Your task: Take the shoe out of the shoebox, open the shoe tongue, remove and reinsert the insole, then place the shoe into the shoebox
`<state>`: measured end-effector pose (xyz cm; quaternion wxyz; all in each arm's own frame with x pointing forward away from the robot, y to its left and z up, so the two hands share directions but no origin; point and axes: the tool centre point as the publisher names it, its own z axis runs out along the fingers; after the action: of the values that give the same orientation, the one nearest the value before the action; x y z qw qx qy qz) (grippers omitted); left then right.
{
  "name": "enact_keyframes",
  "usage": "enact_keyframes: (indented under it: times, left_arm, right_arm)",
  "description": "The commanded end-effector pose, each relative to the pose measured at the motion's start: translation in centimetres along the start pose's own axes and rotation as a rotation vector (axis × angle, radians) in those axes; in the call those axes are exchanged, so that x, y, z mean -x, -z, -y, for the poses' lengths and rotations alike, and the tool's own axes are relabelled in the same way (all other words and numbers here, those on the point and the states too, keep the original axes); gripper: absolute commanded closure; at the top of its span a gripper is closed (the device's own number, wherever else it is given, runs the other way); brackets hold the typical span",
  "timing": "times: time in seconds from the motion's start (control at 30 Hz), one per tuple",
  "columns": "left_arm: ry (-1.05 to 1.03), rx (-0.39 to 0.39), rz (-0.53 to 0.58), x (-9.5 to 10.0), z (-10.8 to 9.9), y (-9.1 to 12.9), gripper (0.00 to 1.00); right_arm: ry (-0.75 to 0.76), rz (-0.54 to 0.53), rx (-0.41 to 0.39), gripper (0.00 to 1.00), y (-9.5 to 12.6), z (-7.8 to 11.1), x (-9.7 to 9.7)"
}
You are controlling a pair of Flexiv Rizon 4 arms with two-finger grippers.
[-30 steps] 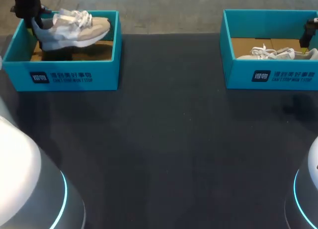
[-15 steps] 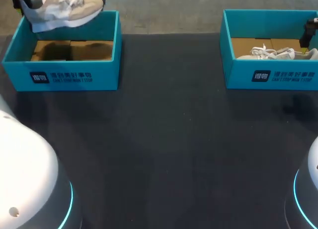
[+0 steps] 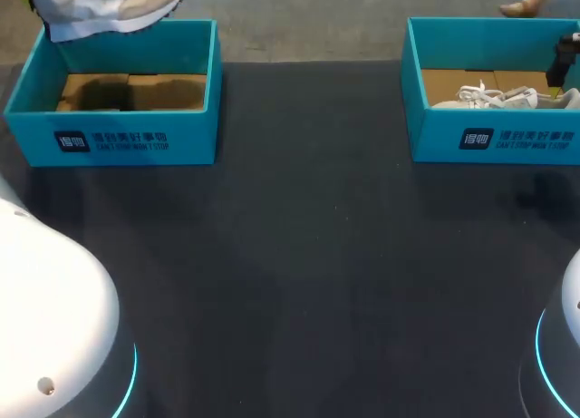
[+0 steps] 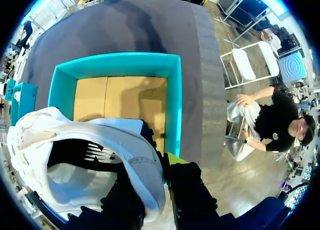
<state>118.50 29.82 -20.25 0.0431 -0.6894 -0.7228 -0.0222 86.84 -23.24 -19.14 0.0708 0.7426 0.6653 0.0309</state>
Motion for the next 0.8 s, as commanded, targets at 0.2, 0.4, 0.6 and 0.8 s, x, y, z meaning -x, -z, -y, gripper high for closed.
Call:
enact_keyframes:
  times: [0.2,0.4,0.6,0.8]
  left_arm:
    - [-0.001,0.01,-0.001,0.1,0.6,0.2,1.0]
    - [-0.001,0.01,-0.001,0.1,0.6,0.2,1.0]
    - [0.013,0.003,-0.015,0.3,0.8,0.3,1.0]
    - [-0.016,0.036,-0.036,2.0,3.3,1.6,1.0]
  right_arm:
    - [-0.001,0.0,0.002,0.0,0.0,0.1,0.0]
    - [-0.001,0.0,0.002,0.0,0.0,0.1,0.0]
    - [-0.001,0.0,0.002,0.0,0.0,0.1,0.0]
    - [-0.001,0.0,0.002,0.0,0.0,0.1,0.0]
